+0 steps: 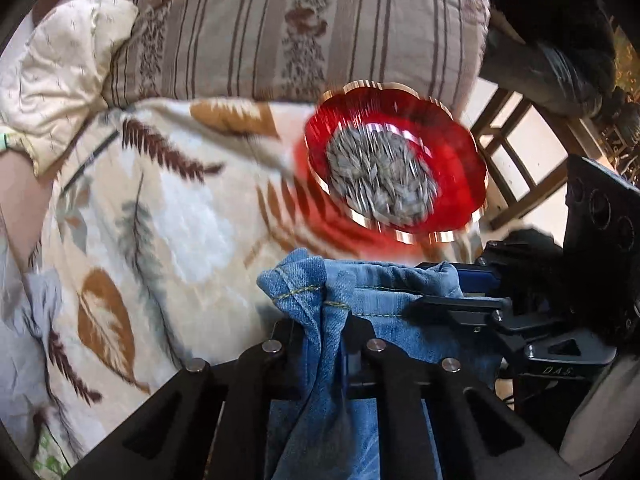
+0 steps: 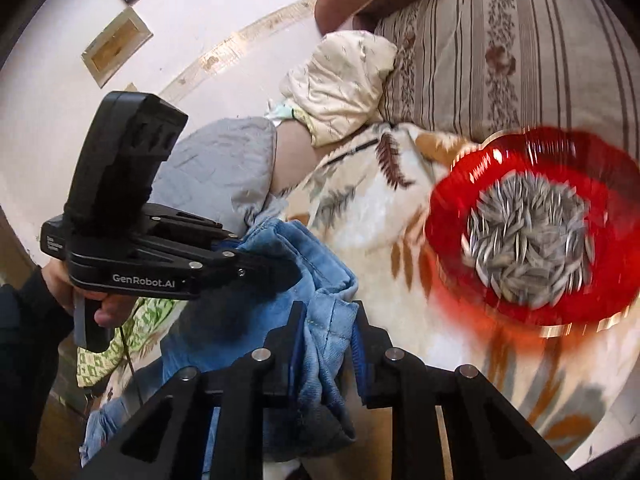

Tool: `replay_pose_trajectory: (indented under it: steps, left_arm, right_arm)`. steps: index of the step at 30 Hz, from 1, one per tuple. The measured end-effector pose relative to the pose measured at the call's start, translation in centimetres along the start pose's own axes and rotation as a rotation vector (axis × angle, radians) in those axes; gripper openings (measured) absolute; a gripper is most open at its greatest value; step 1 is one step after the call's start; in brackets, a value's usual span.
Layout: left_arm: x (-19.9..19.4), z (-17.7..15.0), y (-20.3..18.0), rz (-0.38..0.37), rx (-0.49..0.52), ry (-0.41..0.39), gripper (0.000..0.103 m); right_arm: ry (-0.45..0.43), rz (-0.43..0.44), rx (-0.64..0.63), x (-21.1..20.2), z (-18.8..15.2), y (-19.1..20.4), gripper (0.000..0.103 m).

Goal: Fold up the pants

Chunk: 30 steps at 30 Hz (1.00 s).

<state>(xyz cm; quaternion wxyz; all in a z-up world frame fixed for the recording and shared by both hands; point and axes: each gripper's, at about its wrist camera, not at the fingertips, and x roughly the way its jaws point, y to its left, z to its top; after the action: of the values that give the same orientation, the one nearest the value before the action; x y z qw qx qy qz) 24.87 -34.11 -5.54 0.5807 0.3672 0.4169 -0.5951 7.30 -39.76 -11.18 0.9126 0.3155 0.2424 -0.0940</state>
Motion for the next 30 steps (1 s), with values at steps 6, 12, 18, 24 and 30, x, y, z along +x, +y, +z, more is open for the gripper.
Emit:
replay_pose_trajectory:
  steps: [6,12,18,24,30]
  left_arm:
    - [3.6,3.4,1.0,-0.022,-0.005,0.024,0.011]
    - [1.2,2.0,1.3,-0.043,-0.048,-0.016,0.011]
    - [-4.6,-1.6,0.9,-0.088,-0.137,-0.102,0.011]
    - [-8.7,-7.8,0.9,-0.121,-0.229,-0.194,0.012]
    - [-7.9,-15.8,2.9,-0.119,-0.372,-0.175,0.016]
  right_arm:
    - [-0.013,-0.083,0.034,1.4,2.9,-2.5,0.022]
    - [-0.004,-0.077,0.019,1.5,2.5,-2.5,0.022]
    - [-0.111,-0.045,-0.165,-1.9,1.9,2.9,0.022]
    - [-0.213,-0.027,-0.357,-4.6,-1.7,9.6,0.022]
    - [-0.172,0.010,-0.571,-2.2,-7.9,15.7,0.022]
